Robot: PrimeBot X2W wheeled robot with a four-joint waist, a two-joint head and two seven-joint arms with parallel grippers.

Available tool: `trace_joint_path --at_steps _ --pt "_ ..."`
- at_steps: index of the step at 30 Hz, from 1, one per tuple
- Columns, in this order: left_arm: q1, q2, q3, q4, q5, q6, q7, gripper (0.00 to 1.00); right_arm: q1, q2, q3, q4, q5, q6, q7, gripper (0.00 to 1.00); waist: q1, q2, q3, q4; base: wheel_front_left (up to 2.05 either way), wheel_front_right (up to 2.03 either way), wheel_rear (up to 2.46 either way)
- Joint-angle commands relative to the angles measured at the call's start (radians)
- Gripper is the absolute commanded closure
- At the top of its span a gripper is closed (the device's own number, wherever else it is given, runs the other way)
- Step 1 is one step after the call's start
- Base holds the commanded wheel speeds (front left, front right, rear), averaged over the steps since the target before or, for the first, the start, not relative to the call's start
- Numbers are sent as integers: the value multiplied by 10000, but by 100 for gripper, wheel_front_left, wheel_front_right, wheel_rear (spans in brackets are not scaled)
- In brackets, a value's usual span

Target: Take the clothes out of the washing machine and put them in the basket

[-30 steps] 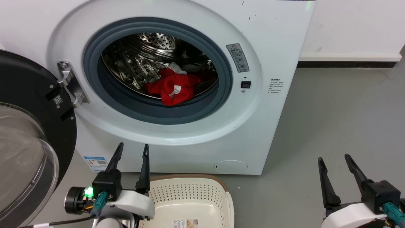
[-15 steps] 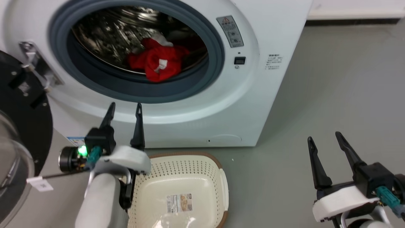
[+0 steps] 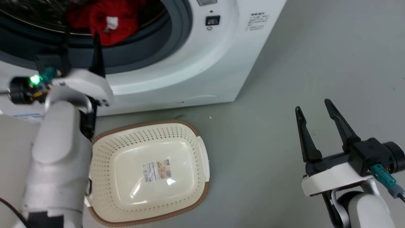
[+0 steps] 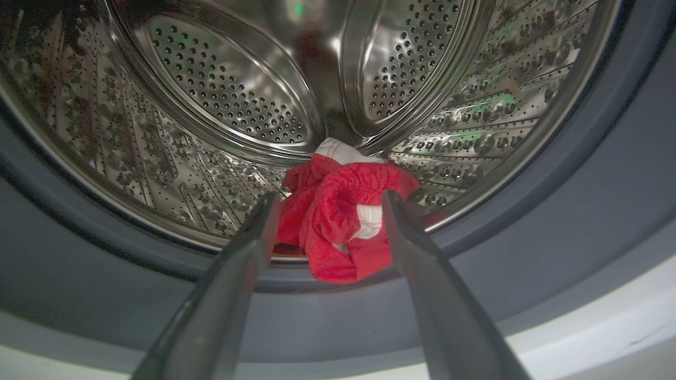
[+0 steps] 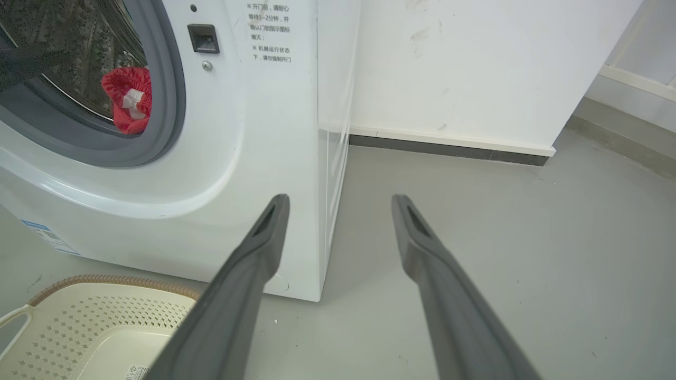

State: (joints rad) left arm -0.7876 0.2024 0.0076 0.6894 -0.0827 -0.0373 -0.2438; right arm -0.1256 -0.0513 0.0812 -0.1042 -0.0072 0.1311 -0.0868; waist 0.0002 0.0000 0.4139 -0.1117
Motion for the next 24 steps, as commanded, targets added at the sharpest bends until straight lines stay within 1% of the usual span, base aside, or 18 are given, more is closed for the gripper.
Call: trace_joint_path --at_steps 1,8,14,19,24 --pt "-389 159 32 150 5 -36 15 0 -258 21 62 27 63 -7 -85 0 -2 0 640 -486 0 0 0" --pt "-2367 930 29 1483 65 -143 599 0 -810 24 397 398 321 -7 -402 0 -2 0 1449 -966 0 0 0" --pt "-3880 1458 -212 2650 190 -310 1617 0 -1135 21 698 773 577 -7 -674 0 -2 0 1893 -1315 0 0 0" --pt "-4778 1839 -490 3553 309 -525 2724 0 -1362 21 961 1073 786 -7 -864 0 -2 0 2160 -1640 0 0 0" --pt "-5423 2172 -786 4427 439 -658 4342 0 -1522 21 1228 1306 1049 -7 -999 0 -2 0 2323 -1913 0 0 0"
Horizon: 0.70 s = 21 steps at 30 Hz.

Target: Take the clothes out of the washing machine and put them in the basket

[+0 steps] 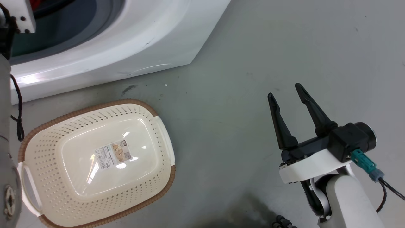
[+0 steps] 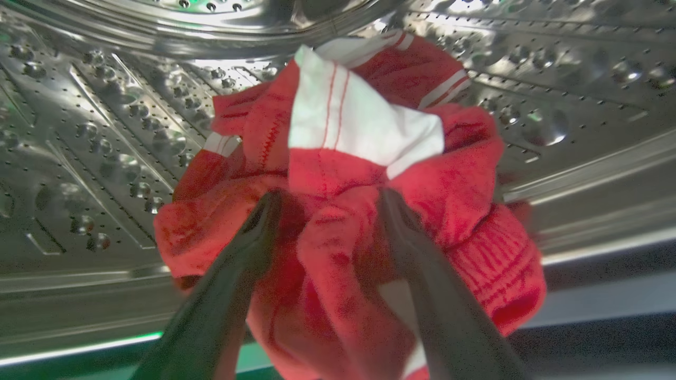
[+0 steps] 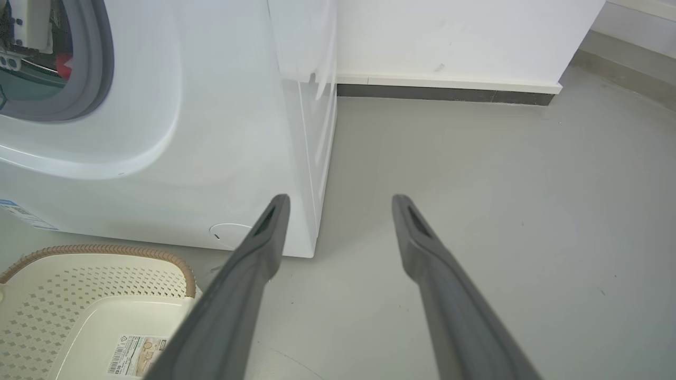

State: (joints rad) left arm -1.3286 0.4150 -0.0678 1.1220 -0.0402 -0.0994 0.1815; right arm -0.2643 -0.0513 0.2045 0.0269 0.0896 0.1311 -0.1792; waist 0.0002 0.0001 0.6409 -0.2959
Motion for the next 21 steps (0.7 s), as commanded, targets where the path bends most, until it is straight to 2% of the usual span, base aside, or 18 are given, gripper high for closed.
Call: trace_joint_path --at_steps 1,4,5,6,11,13,21 --pt "-128 76 -30 213 -45 -49 353 0 -150 20 36 31 112 -7 -88 0 -2 -1 79 -109 0 0 0" --pt "-378 229 -101 576 -37 -68 1137 0 -263 21 133 132 199 -7 -190 0 -2 -1 133 -209 0 0 0" --pt "-433 272 -115 654 -38 -57 1303 53 -279 20 159 168 215 -7 -214 0 -2 -1 141 -233 0 0 0" --pt "-503 318 -98 726 -69 -21 1460 100 -287 22 190 204 242 -7 -243 0 -2 -1 145 -257 0 0 0" --pt "-597 422 -152 771 -90 35 1617 100 -306 22 261 338 357 -7 -301 0 -2 -1 117 -309 0 0 0" --pt "-511 402 -119 662 -156 93 1319 100 -318 20 246 432 396 -7 -312 0 -2 -1 28 -295 0 0 0" --pt "564 -50 122 378 -610 394 -1108 100 -16 20 -1 732 216 -7 -215 0 -2 -1 -979 127 0 0 0"
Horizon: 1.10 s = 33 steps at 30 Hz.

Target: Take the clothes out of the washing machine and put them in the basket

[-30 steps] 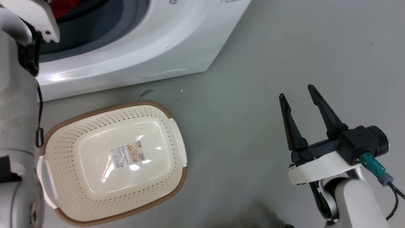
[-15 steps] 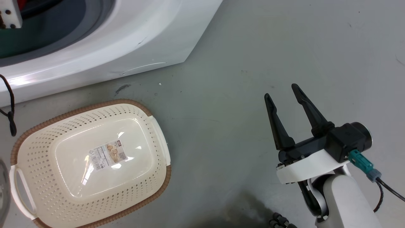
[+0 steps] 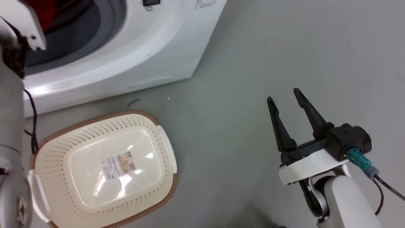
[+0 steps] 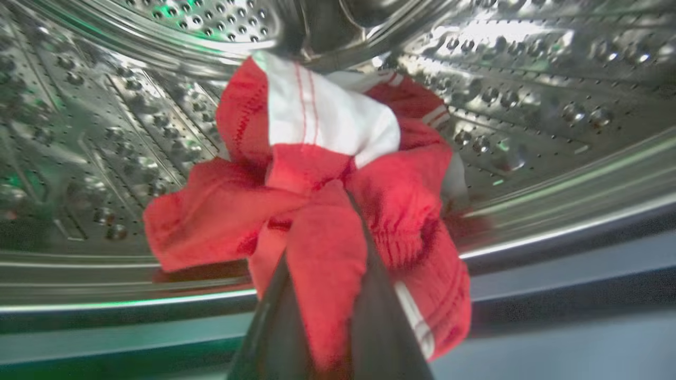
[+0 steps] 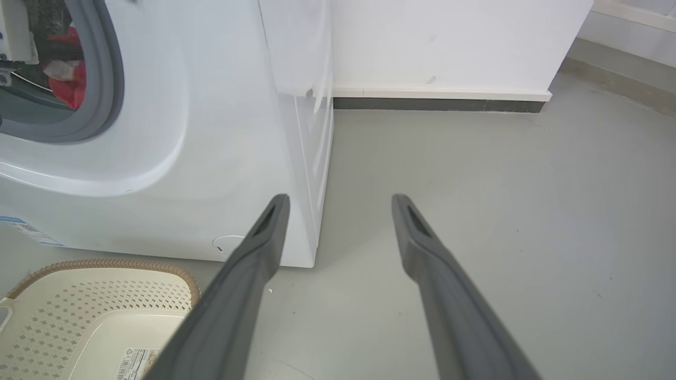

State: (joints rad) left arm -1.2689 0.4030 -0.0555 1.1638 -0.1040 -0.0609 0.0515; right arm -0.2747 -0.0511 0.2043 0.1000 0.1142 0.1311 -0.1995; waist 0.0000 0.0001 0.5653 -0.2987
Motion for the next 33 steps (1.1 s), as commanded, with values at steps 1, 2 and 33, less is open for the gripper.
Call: trace_joint_path --at_steps 1,2,33 --pt "148 -22 46 -37 -74 6 -185 100 144 17 -36 22 -60 -7 22 0 0 -1 -413 226 0 0 0" --pt "281 -93 90 -55 -141 -30 -537 100 177 17 -66 -8 -113 -7 48 0 0 -1 -560 289 0 0 0" --pt "7174 -2027 941 -5605 -579 21 -3169 100 3135 17 -1259 -1104 -565 -7 1605 0 0 -1 -5288 1893 0 0 0"
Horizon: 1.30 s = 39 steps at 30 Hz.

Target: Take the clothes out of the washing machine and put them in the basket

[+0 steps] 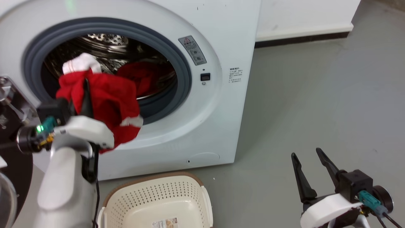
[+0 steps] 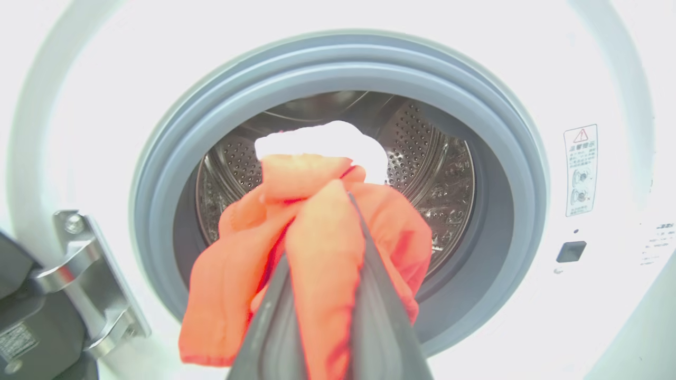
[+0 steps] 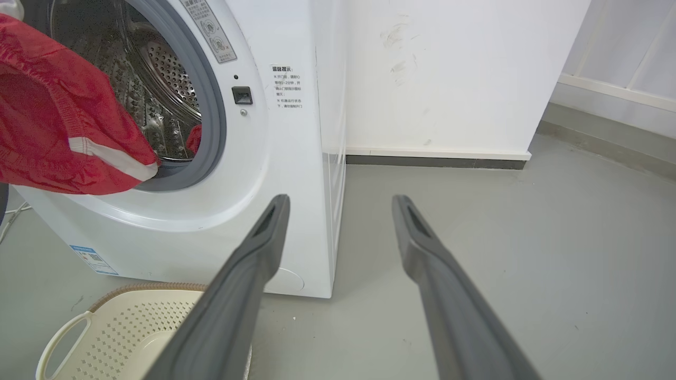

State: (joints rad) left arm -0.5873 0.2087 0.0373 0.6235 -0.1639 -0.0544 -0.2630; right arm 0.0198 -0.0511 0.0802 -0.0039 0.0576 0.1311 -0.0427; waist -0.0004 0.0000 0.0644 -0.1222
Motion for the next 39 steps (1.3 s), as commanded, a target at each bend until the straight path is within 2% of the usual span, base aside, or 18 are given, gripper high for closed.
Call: trace_joint_path --at_steps 1,11,16,20,29,39 --pt "627 -130 50 -468 33 -31 -26 100 267 17 -48 -125 -23 -7 63 0 4 0 -354 151 0 0 0" --pt "3817 -986 -267 -2643 141 -6 -27 100 894 18 -217 -544 -106 -7 358 0 4 0 -712 736 0 0 0" --pt "5019 -1291 -488 -2646 -96 131 -27 100 733 18 -128 -773 -163 -7 455 0 4 0 -432 925 0 0 0" --pt "5436 -1436 -615 -2125 -393 305 -24 100 409 18 -40 -928 -180 -7 430 0 4 0 255 953 0 0 0" --pt "4423 -1550 -801 -592 -695 376 -26 100 -628 18 236 -978 -194 -7 244 0 4 0 2442 616 0 0 0" --pt "2659 -1388 -390 917 -517 333 -26 100 -1811 20 480 -923 -369 -7 17 0 4 0 4542 83 0 0 0"
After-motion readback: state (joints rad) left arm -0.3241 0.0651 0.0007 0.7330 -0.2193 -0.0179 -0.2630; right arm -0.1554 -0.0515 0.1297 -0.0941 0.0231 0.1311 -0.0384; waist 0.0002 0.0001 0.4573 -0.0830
